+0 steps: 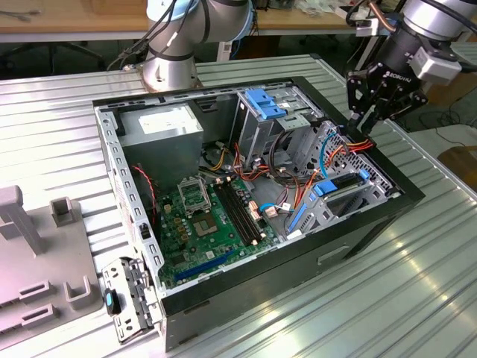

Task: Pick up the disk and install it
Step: 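Insert the first disk wire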

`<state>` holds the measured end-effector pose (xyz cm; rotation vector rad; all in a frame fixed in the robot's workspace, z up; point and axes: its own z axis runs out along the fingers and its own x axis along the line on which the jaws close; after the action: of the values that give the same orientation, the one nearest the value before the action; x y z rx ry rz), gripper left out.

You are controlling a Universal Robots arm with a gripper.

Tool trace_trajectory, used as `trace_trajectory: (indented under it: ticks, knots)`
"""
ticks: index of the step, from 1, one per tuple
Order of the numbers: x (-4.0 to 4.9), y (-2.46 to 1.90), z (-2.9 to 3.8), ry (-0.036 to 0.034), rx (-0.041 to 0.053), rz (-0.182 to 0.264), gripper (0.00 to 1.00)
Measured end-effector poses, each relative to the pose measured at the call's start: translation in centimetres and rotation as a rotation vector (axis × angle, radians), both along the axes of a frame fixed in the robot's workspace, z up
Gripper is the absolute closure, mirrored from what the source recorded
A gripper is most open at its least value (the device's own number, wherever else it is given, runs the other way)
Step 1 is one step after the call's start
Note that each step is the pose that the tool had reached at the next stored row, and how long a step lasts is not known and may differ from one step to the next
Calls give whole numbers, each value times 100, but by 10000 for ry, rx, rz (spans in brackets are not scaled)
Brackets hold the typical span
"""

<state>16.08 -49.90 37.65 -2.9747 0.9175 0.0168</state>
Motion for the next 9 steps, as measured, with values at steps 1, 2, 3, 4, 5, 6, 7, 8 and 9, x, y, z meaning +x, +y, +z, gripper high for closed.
trace_trajectory:
  ticks: [1, 2, 3, 4, 5, 6, 7, 8, 9]
  knots:
    - [0, 0, 0, 0, -5, 54, 69]
    - [1, -1, -1, 0, -38, 130, 69]
    - [1, -1, -1, -1, -60, 175, 69]
    - [2, 0, 0, -2, -87, 230, 69]
    - [4, 0, 1, -2, -97, 276, 69]
    - [5, 0, 0, -2, -106, 316, 69]
    - [6, 0, 0, -7, -124, 433, 69]
    - [9, 0, 0, -28, -126, 614, 69]
    - [10, 0, 0, -44, -125, 838, 69]
